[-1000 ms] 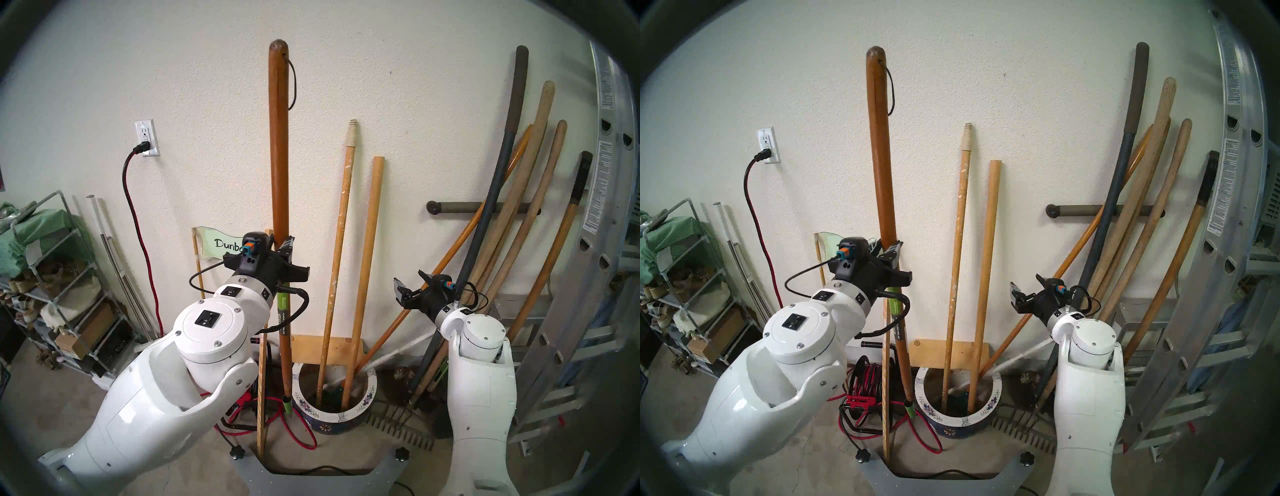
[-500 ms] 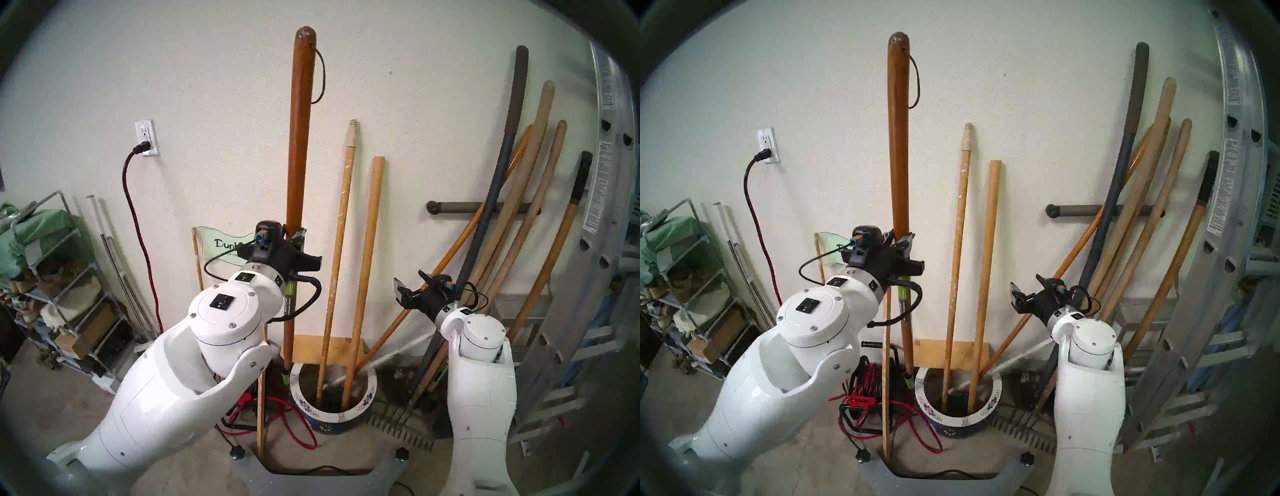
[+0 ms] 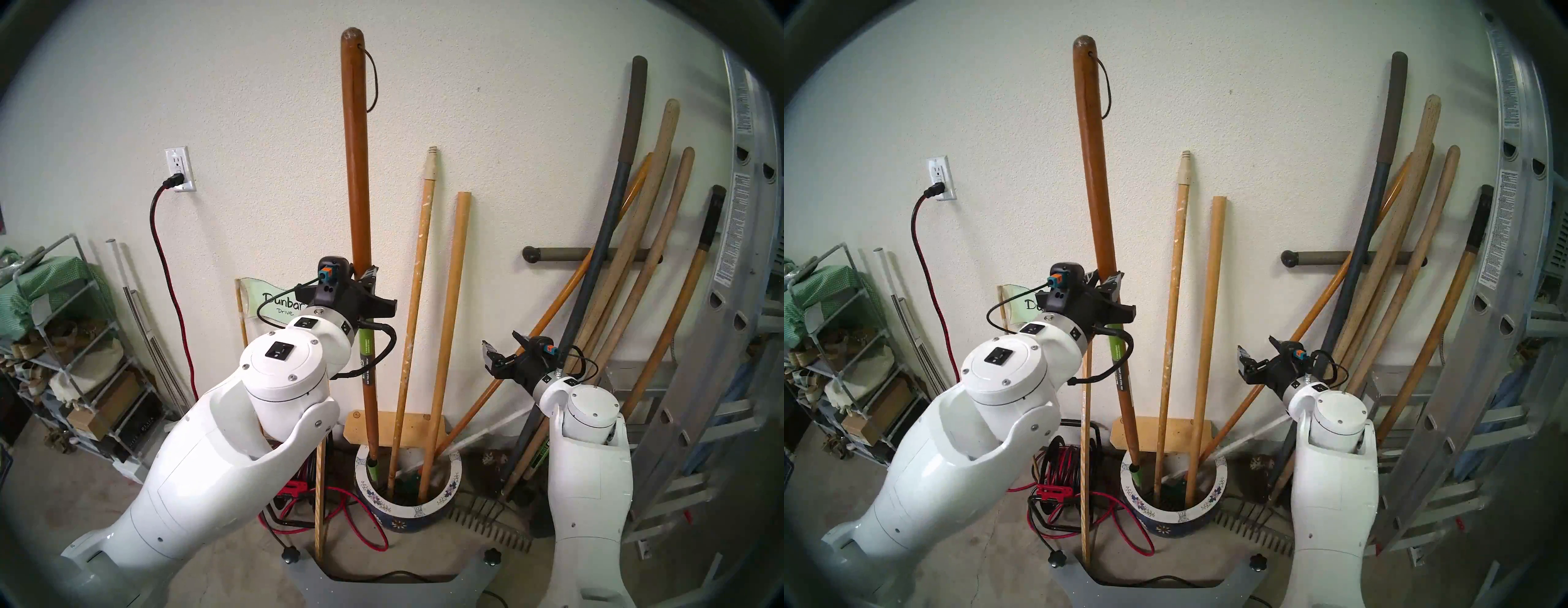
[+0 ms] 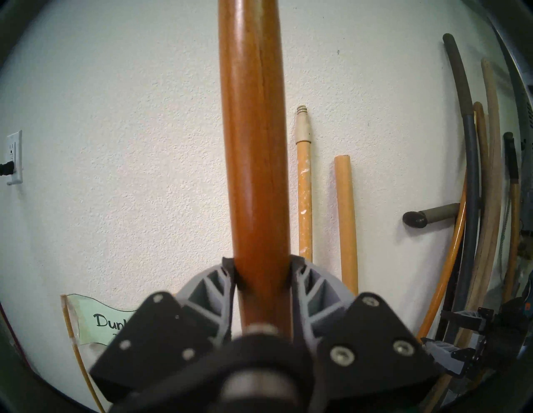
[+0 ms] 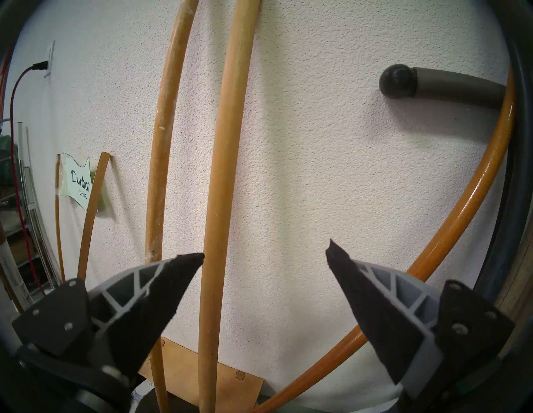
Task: Put wooden sticks into the pot
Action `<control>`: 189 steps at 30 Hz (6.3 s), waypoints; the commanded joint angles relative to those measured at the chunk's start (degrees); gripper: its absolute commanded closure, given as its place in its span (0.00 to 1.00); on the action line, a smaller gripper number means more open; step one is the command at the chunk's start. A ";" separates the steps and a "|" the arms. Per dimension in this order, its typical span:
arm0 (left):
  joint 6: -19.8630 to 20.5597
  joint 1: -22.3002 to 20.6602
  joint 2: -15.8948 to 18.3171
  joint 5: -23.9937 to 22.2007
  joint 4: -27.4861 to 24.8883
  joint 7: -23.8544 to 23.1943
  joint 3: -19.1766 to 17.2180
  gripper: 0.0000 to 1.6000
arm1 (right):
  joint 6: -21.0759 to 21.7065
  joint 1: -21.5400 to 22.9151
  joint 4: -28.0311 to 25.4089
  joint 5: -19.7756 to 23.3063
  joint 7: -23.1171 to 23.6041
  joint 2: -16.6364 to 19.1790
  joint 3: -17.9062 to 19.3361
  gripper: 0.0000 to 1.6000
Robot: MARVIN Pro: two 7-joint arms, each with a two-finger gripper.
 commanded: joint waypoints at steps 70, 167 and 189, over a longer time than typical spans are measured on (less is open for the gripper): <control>-13.98 -5.46 -6.02 6.96 9.33 -1.19 4.33 1.00 | -0.10 0.05 -0.22 0.02 0.07 -0.08 -0.16 0.00; -29.83 -24.43 -21.32 4.26 77.27 -26.83 5.79 1.00 | -0.10 0.06 -0.21 0.02 0.07 -0.08 -0.16 0.00; -33.23 -32.74 -27.21 4.32 95.81 -31.05 5.36 1.00 | -0.10 0.05 -0.22 0.02 0.07 -0.08 -0.16 0.00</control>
